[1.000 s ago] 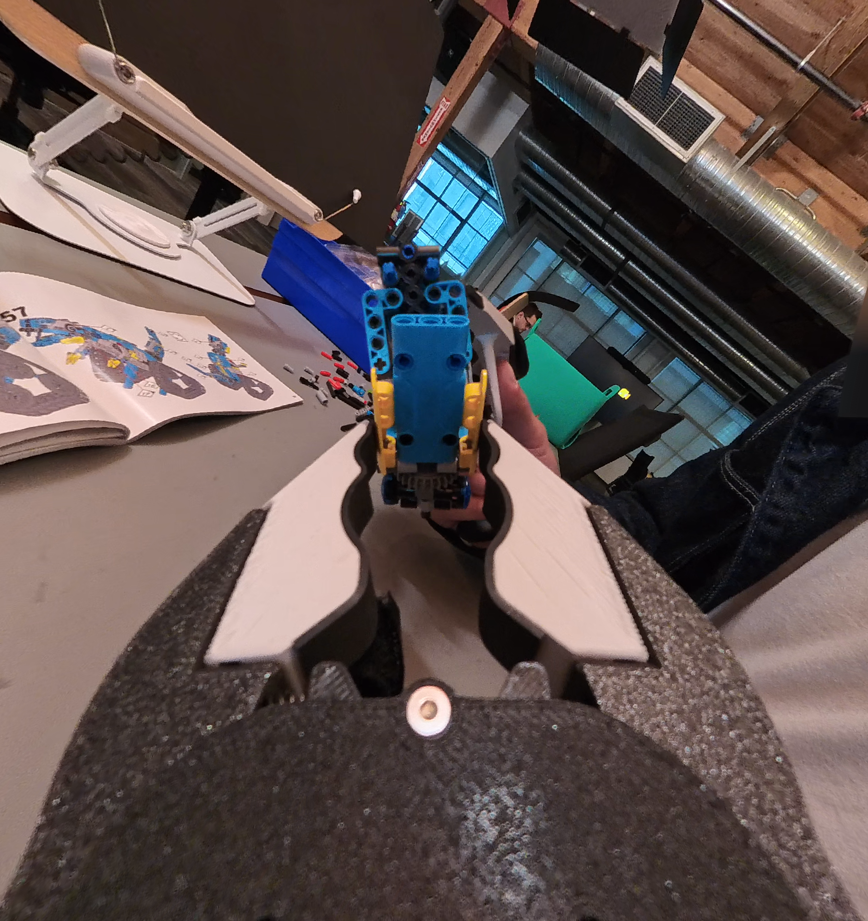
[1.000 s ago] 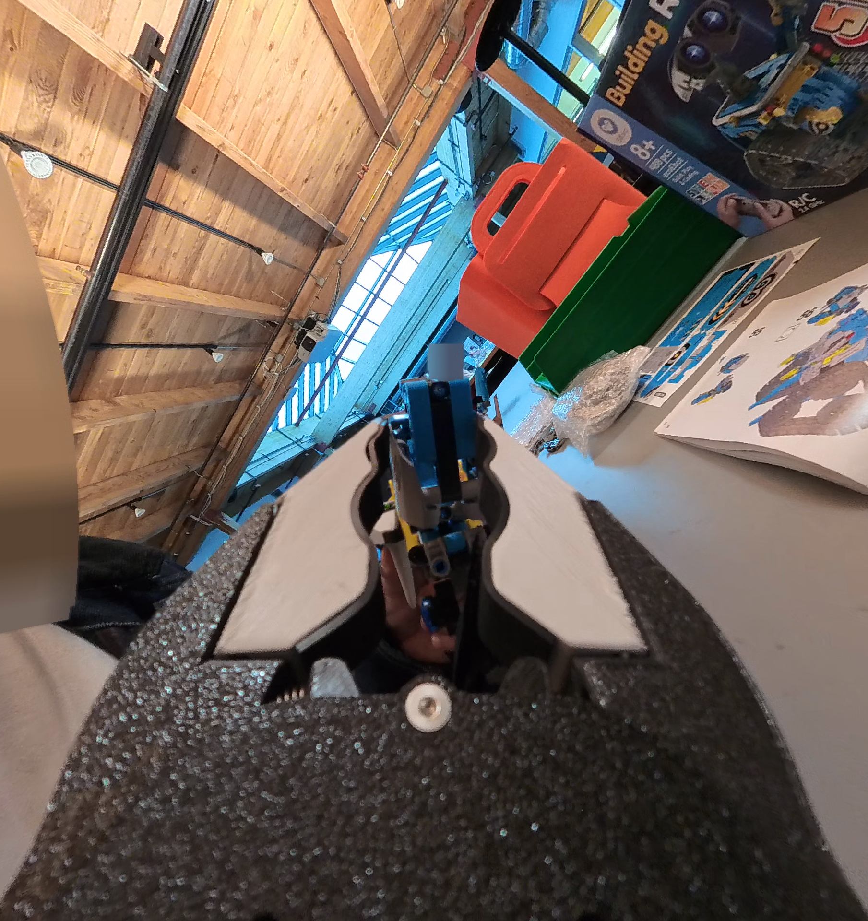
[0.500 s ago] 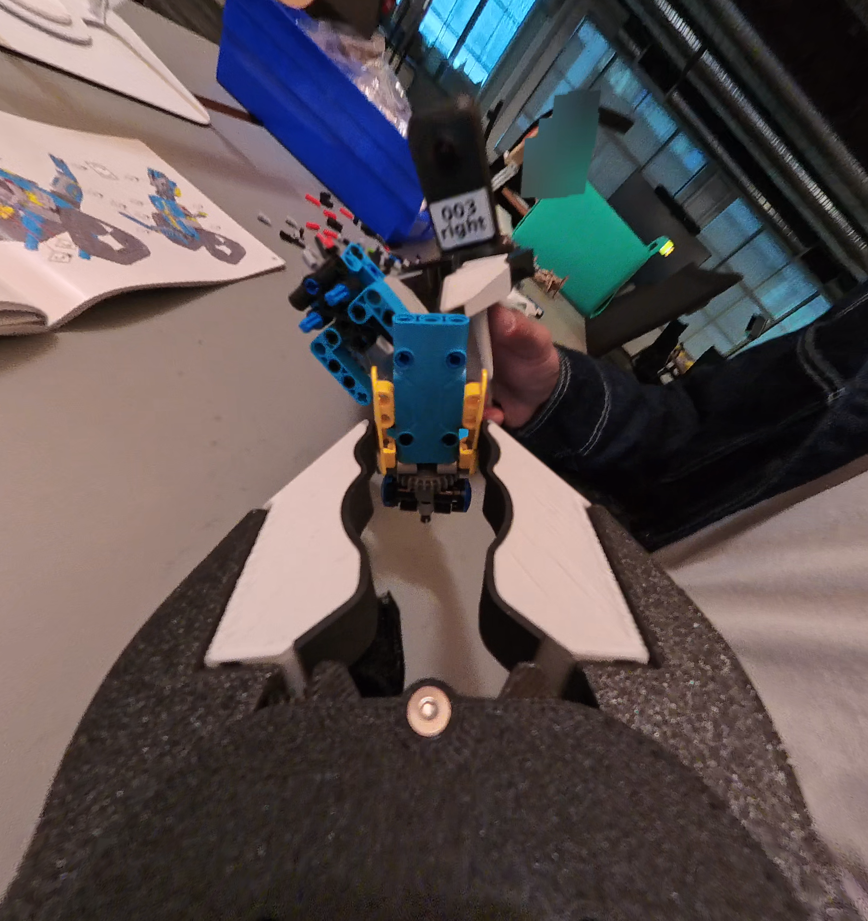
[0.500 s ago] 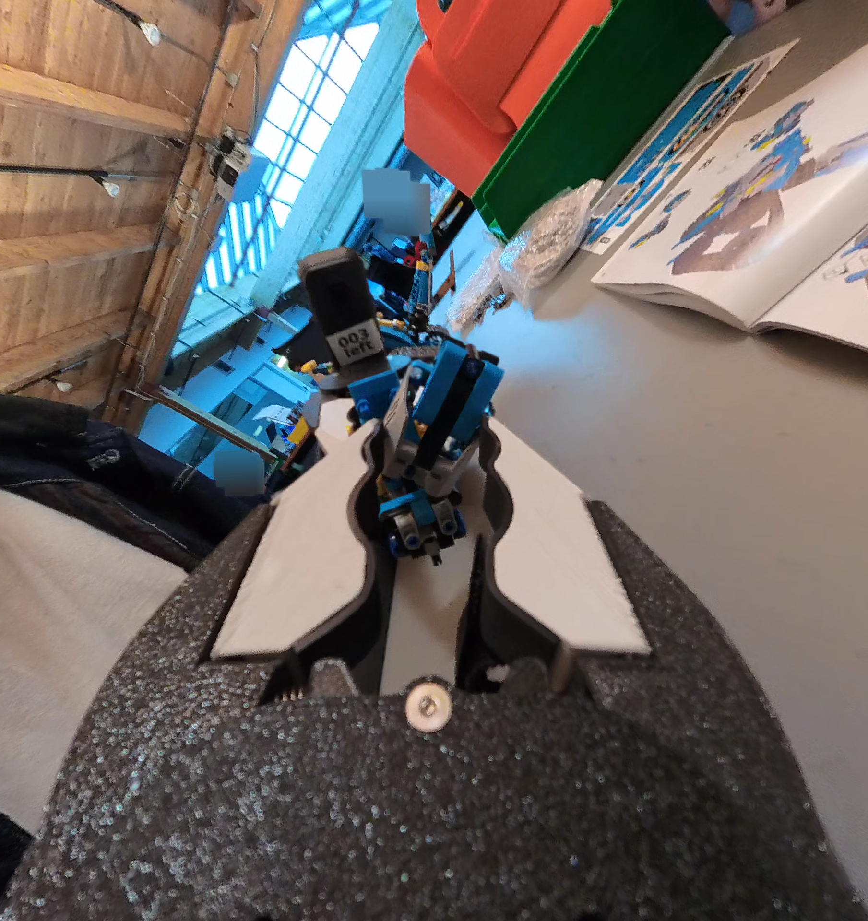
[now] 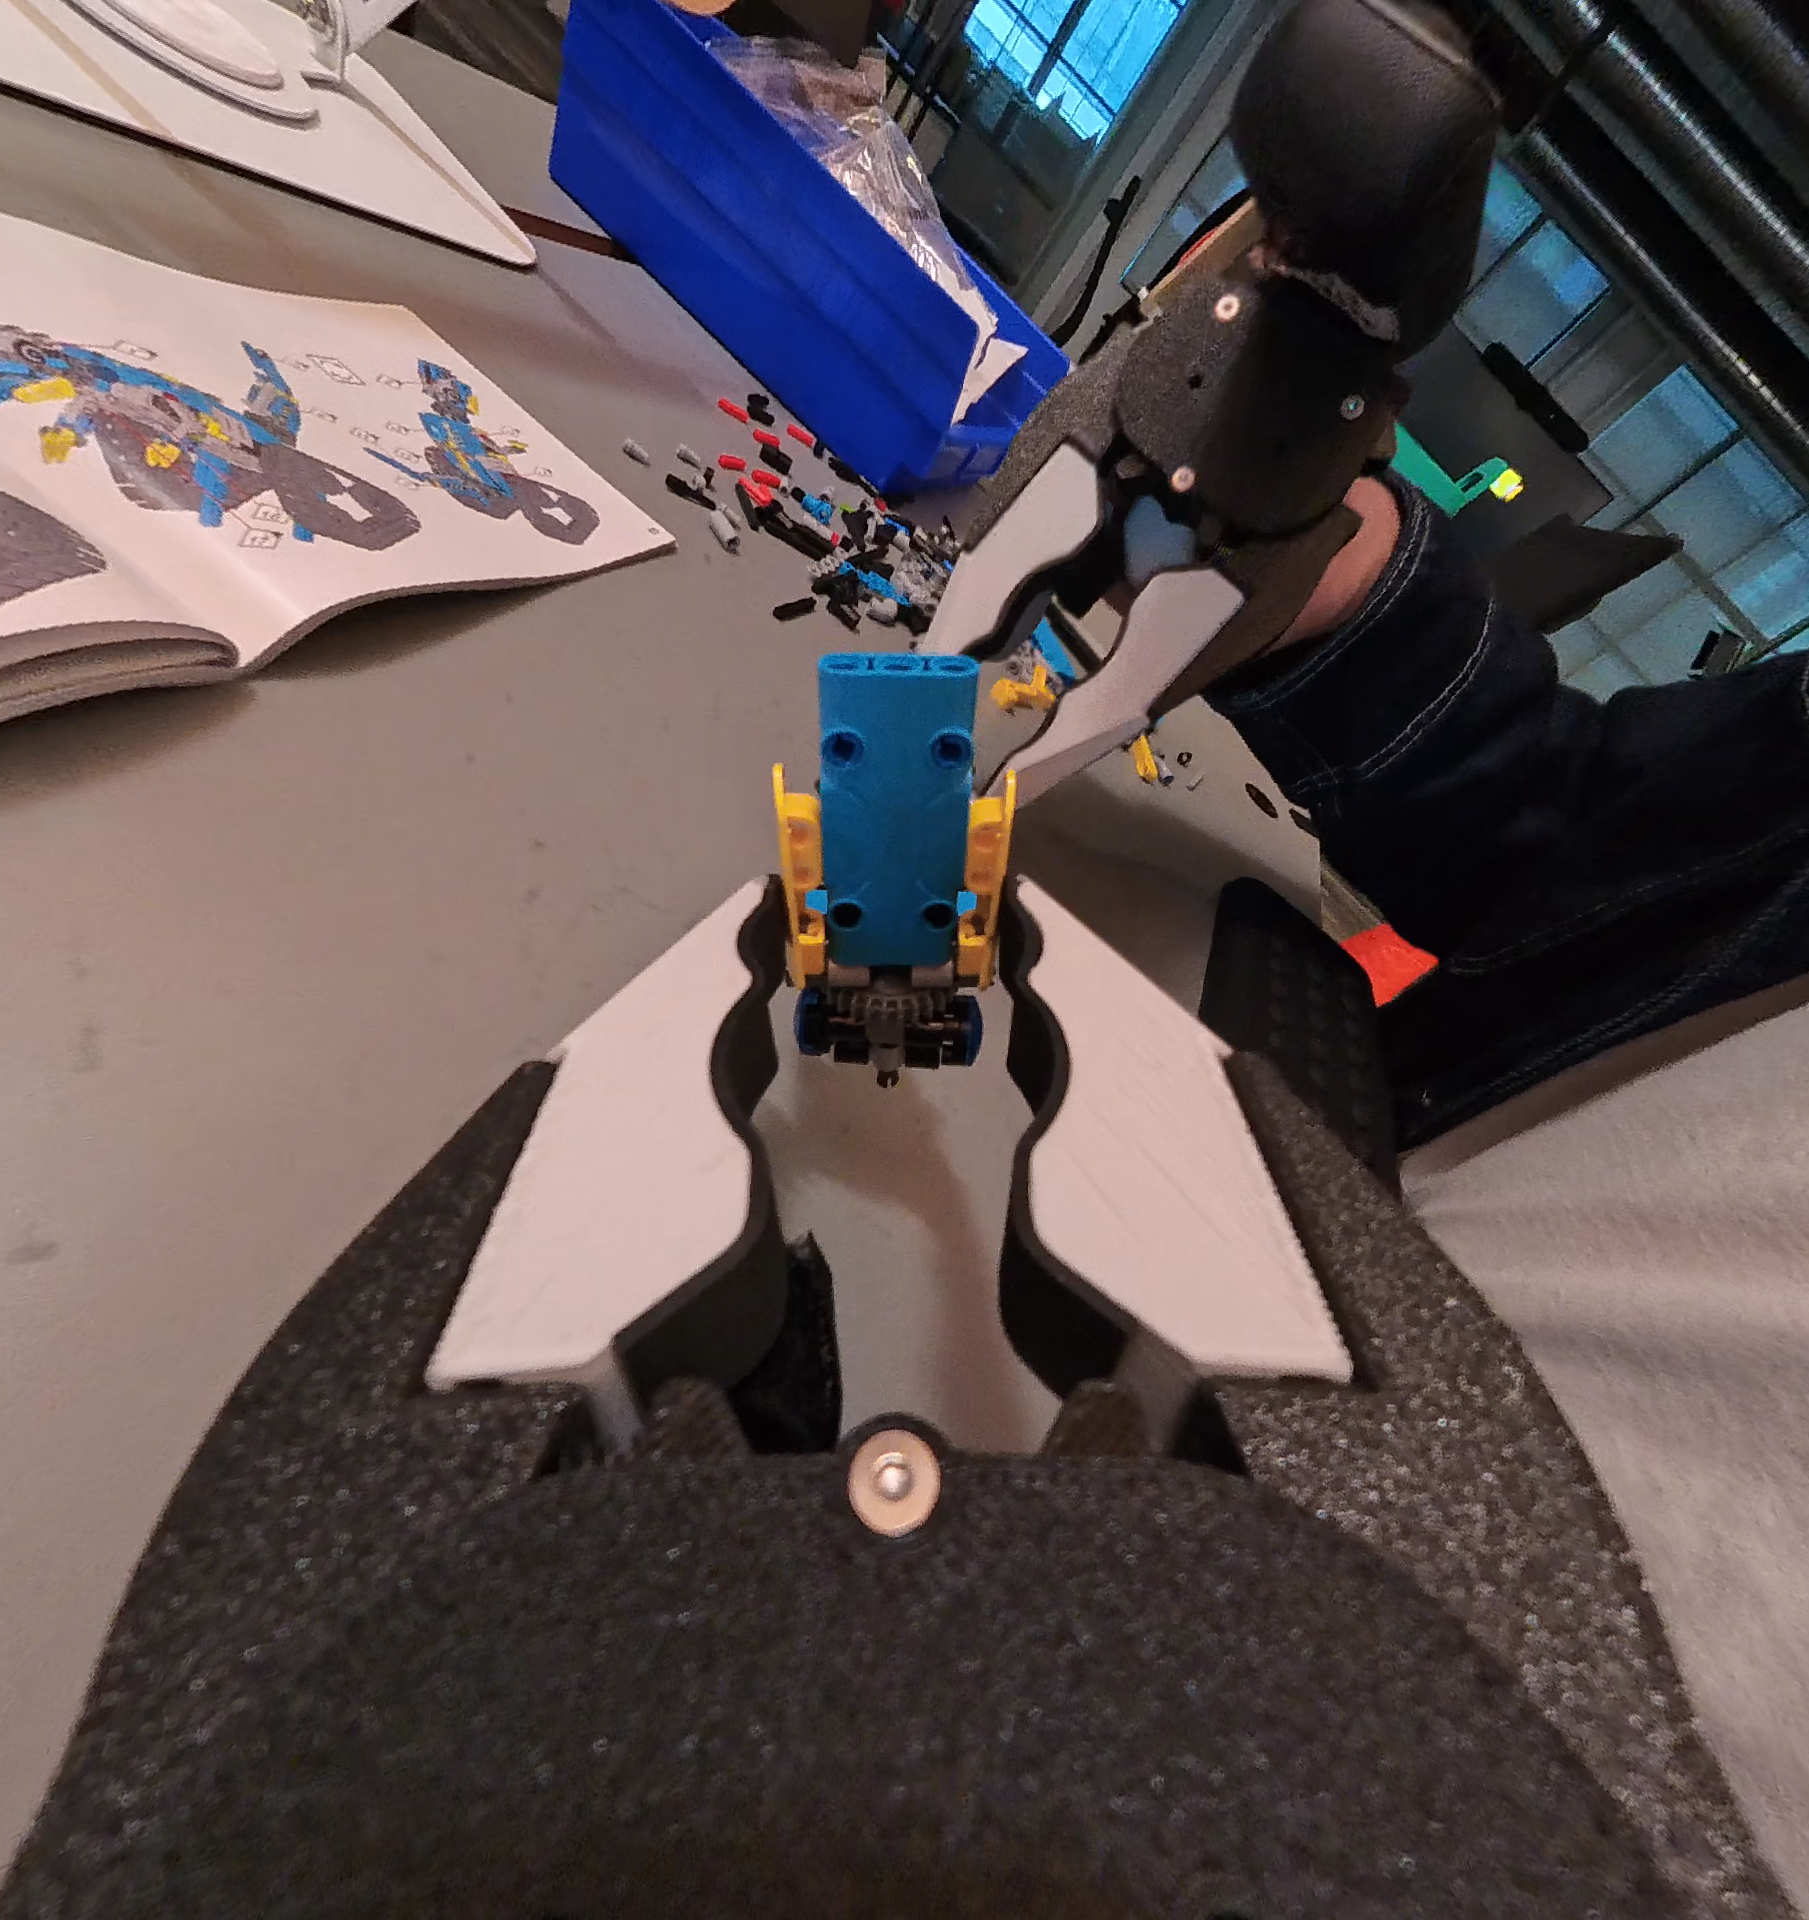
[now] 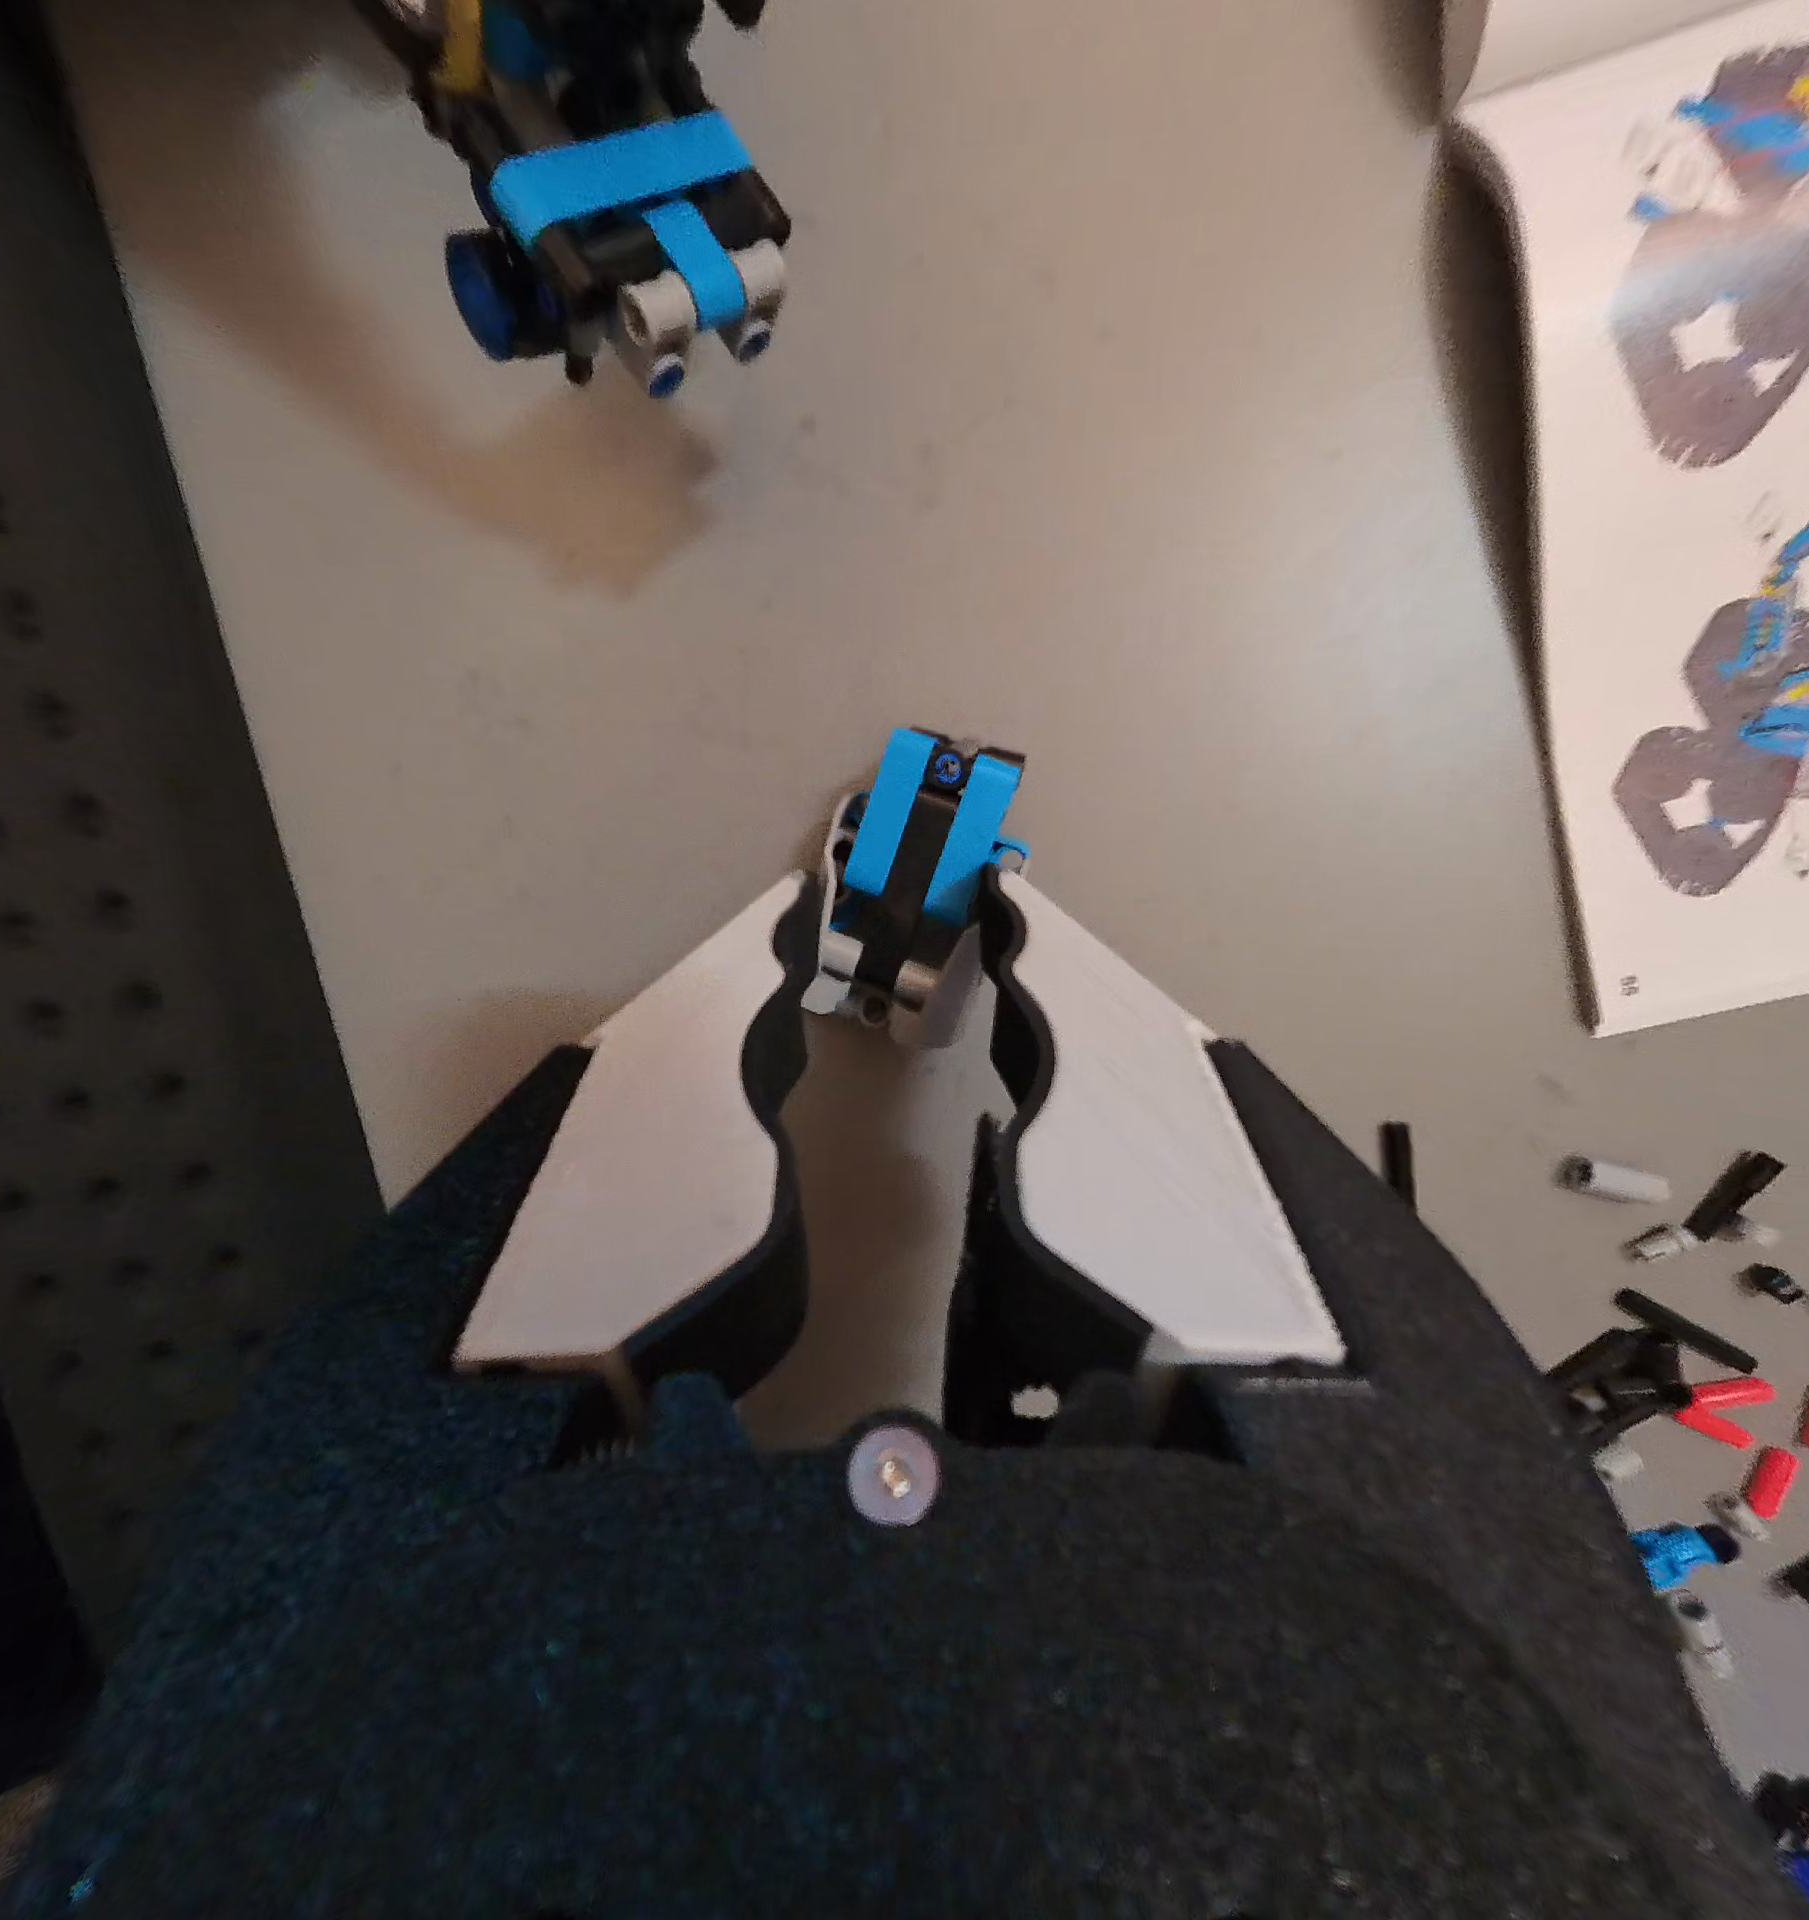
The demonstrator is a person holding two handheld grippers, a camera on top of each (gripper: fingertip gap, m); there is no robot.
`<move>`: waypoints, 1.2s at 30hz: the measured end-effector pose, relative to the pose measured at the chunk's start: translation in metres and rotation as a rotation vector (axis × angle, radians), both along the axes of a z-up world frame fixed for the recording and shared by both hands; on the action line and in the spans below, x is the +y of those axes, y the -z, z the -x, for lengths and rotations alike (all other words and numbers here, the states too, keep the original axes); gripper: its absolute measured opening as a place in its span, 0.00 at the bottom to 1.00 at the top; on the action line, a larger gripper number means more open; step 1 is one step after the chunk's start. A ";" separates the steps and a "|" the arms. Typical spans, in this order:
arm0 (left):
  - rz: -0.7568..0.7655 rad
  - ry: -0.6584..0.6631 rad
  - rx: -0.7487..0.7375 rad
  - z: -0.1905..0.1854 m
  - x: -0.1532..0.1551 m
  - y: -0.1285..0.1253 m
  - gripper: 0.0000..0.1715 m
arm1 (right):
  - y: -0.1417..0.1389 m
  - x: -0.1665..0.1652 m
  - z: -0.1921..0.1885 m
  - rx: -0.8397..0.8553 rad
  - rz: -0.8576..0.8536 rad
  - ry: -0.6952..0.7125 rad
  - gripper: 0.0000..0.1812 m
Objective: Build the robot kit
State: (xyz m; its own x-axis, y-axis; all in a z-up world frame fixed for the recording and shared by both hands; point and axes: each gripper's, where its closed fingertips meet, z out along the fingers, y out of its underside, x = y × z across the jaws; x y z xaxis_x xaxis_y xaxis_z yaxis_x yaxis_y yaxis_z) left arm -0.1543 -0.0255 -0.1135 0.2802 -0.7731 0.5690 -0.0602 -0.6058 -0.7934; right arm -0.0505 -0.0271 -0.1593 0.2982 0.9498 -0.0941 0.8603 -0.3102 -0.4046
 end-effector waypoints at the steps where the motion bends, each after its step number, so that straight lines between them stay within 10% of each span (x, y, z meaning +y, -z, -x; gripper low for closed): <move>1: -0.005 0.002 0.008 -0.001 -0.001 0.001 0.24 | 0.003 -0.002 -0.001 -0.019 0.014 -0.002 0.17; 8: -0.035 0.002 0.051 -0.001 -0.004 0.004 0.24 | -0.011 -0.007 -0.014 -0.128 -0.020 0.066 0.26; 18: -0.044 0.004 0.070 -0.001 -0.006 0.006 0.24 | 0.003 -0.013 -0.043 -0.015 0.068 0.581 0.23; 36: -0.021 0.008 0.058 -0.001 -0.006 0.006 0.24 | 0.024 -0.002 -0.026 -0.004 -0.028 0.539 0.14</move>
State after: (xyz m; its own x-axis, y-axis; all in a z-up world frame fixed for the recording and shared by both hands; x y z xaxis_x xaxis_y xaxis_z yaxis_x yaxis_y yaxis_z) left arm -0.1536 -0.0316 -0.1199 0.3059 -0.7869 0.5360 -0.1111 -0.5886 -0.8008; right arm -0.0250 -0.0290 -0.1836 0.7441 0.6644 -0.0691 0.5838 -0.6971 -0.4162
